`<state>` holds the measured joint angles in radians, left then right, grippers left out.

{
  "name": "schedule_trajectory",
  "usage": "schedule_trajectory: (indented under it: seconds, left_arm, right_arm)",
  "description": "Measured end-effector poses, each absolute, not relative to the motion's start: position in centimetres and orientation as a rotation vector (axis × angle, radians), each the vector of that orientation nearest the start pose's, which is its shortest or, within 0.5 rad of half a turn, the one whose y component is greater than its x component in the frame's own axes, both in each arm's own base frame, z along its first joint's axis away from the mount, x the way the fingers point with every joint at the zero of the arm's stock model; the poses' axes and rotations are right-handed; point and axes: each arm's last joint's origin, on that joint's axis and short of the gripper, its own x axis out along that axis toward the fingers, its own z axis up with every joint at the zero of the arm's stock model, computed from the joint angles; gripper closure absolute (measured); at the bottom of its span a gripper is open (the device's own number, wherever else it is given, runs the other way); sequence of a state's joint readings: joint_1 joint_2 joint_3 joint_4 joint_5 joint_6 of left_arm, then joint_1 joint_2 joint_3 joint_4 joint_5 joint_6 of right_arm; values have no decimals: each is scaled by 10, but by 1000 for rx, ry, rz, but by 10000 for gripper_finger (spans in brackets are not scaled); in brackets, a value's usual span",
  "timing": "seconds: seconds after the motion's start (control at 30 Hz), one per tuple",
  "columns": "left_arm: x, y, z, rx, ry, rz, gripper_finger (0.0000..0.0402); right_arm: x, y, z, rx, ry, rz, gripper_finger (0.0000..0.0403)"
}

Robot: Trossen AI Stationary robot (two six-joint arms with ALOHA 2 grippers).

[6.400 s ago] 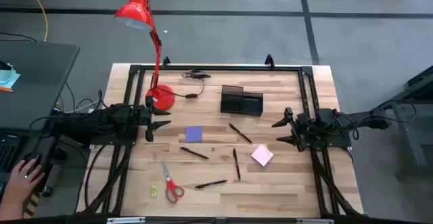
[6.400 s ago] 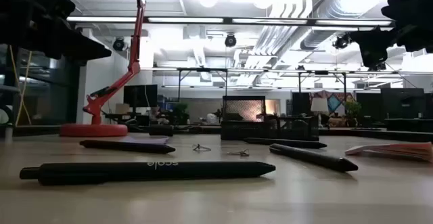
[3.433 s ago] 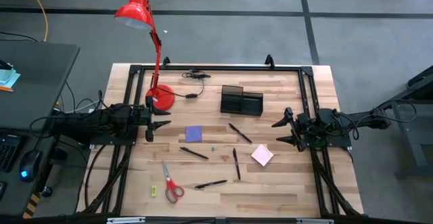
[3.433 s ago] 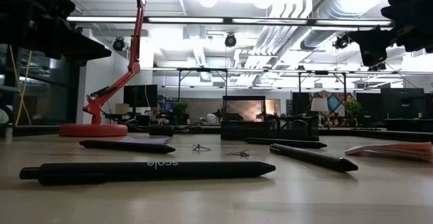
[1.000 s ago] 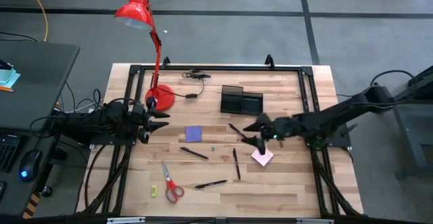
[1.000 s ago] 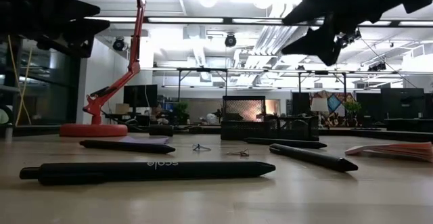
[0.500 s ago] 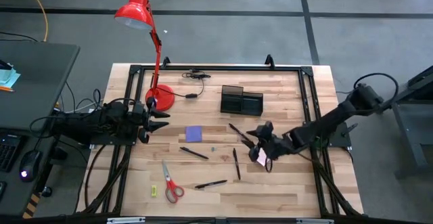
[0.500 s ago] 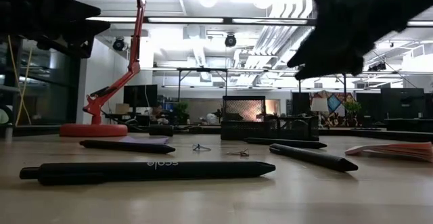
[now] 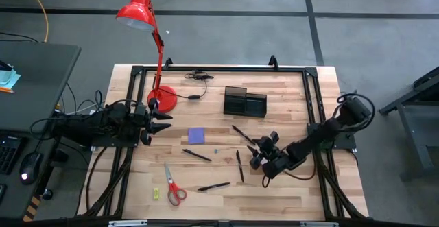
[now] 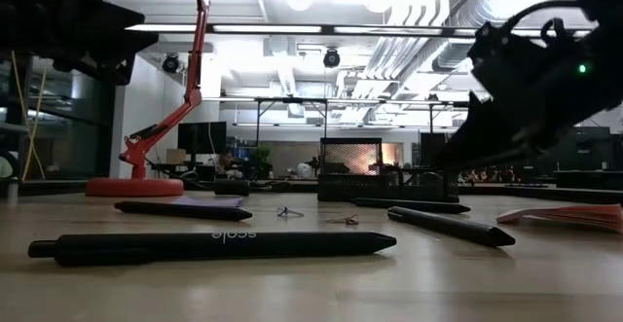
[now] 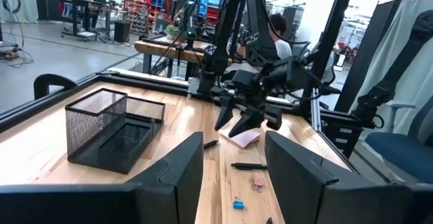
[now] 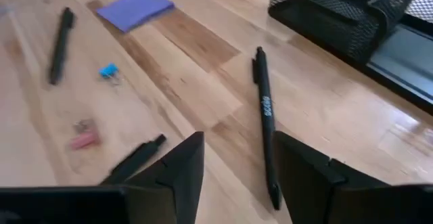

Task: Pick and place office supplies into organizer
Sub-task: Put the black pen into the black desk organizer

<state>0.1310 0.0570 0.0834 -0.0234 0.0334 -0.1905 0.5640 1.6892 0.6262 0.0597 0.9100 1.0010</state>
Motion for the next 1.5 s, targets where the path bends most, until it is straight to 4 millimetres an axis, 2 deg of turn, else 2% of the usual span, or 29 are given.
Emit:
schedule_trajectory:
  seconds: [0.3,0.73,1.03,1.5]
  left_arm:
    - [96,12,185,-188,-10,97,256]
    - [96,12,185,-188,-10,98,256]
    - [96,12,185,-188,-10,98,256]
    - [96,11,185,-213,-11,87,256]
  right_arm:
    - [242,116,98,309,523,-679,222]
    - [245,110,97,297,571,-669,244]
    - [247,107,78,279,606,-705,242]
    - [248,107,77,299,610,-691,310]
